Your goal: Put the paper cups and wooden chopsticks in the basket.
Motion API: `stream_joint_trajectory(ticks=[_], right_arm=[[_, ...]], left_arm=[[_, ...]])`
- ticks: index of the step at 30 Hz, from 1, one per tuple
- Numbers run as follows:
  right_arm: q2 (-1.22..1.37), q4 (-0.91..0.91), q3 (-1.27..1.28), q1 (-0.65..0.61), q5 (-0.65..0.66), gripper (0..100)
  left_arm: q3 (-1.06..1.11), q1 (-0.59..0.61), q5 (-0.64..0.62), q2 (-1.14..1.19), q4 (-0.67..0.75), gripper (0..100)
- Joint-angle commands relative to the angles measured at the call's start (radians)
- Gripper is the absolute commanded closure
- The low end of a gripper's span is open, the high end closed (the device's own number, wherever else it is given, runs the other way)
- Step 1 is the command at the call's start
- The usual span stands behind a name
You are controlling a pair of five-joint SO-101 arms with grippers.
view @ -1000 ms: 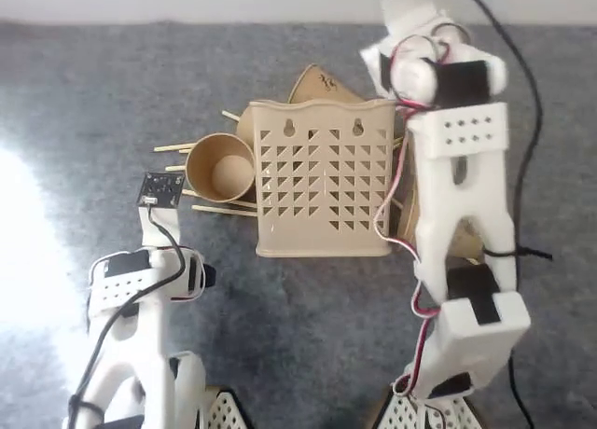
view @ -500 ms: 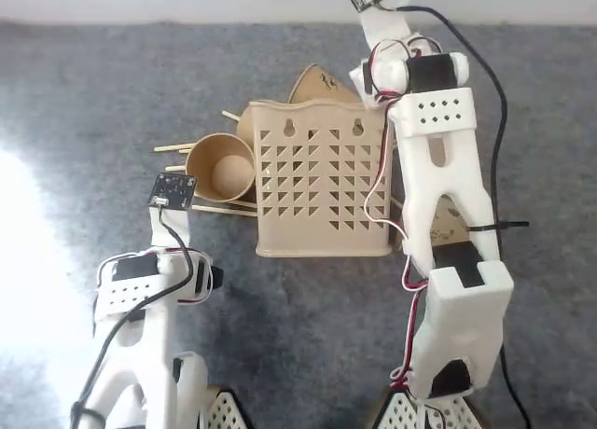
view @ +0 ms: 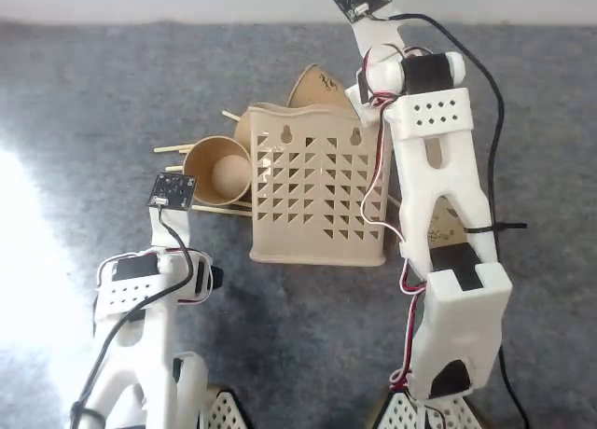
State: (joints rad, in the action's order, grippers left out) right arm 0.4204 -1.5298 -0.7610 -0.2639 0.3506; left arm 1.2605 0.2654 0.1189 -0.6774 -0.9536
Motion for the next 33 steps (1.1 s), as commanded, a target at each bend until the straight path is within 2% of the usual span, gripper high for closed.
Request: stream_joint_trajectory(ticks=[1,11,20,25,28,33], right_arm=[[-0.01,-0.09,-0.023,-0.028,0.017,79.0],[-0.185,-0.265,-0.021,-0.088,0.017,79.0],[-0.414,-0.271,0.11,-0.127,0.012,79.0],[-0.533,-0.269,0.272,-0.148,0.012,79.0],[-0.541,-0.225,0.341,-0.143,0.017,79.0],[-0.541,0.01,0.298,-0.065,0.017,79.0]], left_arm=[[-0.004,-0.005,0.003,-0.023,0.031,77],[-0.004,-0.005,0.003,-0.023,0.031,77],[-0.004,-0.003,0.003,-0.023,0.031,77],[-0.002,-0.003,0.003,-0.023,0.031,77],[-0.002,-0.003,0.003,-0.021,0.031,77],[-0.002,-0.003,0.003,-0.02,0.029,77]])
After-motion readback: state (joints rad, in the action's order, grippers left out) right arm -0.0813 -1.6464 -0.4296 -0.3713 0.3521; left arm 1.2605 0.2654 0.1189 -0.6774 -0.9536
